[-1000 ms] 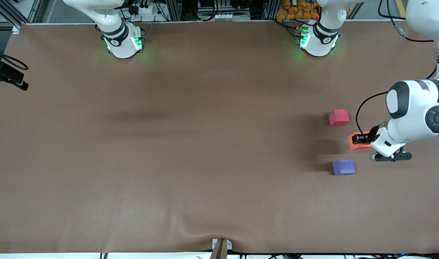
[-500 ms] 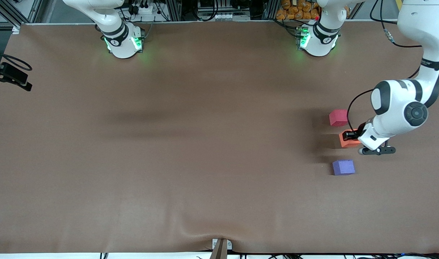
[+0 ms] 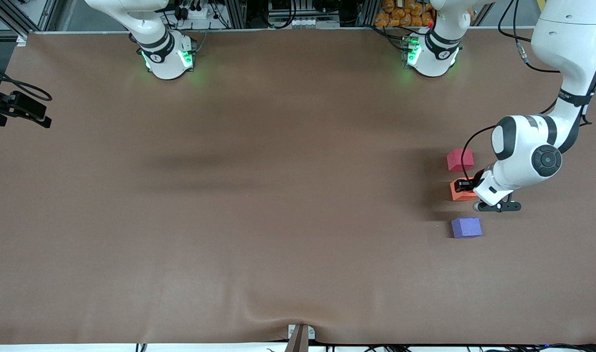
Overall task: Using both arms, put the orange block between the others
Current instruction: 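Carry the orange cube with the left gripper between the pink and blue cubes, then set the orange cube down and open the left gripper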
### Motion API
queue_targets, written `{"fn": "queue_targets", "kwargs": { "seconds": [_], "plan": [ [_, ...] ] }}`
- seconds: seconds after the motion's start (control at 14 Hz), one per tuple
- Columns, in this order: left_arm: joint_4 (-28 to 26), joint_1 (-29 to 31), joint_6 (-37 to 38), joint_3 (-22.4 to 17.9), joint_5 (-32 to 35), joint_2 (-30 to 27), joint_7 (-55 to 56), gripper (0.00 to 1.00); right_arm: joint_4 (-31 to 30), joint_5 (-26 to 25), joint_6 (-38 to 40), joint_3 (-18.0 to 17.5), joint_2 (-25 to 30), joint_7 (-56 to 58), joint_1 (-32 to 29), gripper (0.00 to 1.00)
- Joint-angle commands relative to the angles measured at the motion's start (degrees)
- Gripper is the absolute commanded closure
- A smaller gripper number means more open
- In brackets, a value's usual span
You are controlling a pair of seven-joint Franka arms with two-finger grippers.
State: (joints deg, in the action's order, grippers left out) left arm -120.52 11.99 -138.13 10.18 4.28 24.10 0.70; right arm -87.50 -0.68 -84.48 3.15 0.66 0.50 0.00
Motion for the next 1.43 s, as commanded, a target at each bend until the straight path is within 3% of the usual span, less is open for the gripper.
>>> {"fn": "queue_targets", "kwargs": {
  "seconds": [0.0, 0.07, 0.21, 0.64, 0.93, 1.36],
  "plan": [
    [0.11, -0.03, -0.65, 0.19, 0.82, 0.41, -1.05, 0.94, 0.75, 0.51, 0.89, 0.19, -0.05, -0.32, 0.09, 0.00],
    [0.28, -0.12, -0.65, 0.19, 0.81, 0.59, -1.05, 0.76, 0.75, 0.51, 0.98, 0.27, -0.05, -0.32, 0.09, 0.00],
    [0.55, -0.21, -0.65, 0.19, 0.73, 0.77, -0.52, 0.00, 0.75, 0.51, 1.33, 0.27, 0.04, -0.32, 0.00, 0.00],
    [8.61, -0.03, 3.11, 1.41, 0.55, -3.00, 0.10, 0.00, 0.75, 0.51, 1.69, 0.27, 0.13, -0.32, -0.08, 0.00],
    [21.43, -0.03, 21.54, 3.79, 0.11, -7.74, 4.91, 0.00, 0.84, 0.42, 1.60, 0.36, 0.13, -0.24, -0.17, 0.00],
    [37.70, 0.05, 42.20, 6.60, 0.29, -12.32, 8.27, 0.00, 1.01, -0.19, 1.51, 0.45, 0.30, -0.24, -0.26, 0.00]
  ]
}}
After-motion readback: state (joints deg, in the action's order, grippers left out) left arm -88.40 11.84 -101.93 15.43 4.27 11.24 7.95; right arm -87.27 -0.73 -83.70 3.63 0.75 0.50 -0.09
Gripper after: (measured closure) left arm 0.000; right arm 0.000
